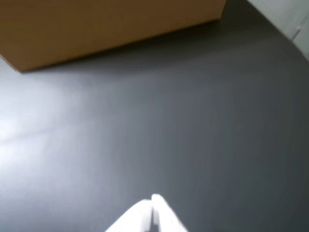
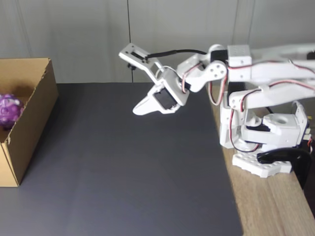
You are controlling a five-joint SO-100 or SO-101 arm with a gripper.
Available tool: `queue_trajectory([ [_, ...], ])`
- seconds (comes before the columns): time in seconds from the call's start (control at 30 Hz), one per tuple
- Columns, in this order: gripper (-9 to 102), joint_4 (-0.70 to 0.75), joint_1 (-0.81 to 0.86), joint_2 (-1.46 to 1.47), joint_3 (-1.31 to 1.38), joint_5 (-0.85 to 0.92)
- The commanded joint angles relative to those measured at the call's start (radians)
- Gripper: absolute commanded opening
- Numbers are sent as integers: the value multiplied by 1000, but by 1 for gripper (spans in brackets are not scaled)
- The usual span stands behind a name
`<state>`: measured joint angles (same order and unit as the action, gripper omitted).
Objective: Grasp a ball and put it in the box.
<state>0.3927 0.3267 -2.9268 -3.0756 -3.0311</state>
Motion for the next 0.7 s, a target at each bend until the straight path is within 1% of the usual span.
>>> queue_trajectory([
  [0.0,0,81,-11,-156,-49,17],
  [0.07,0,132,-14,-201,-69,23],
  [0.2,0,141,-25,-202,-71,35],
  [0.33,0,213,-46,-202,-71,40],
  [0.5,0,367,-86,-204,-71,54],
  [0.67,0,485,-118,-204,-71,60],
])
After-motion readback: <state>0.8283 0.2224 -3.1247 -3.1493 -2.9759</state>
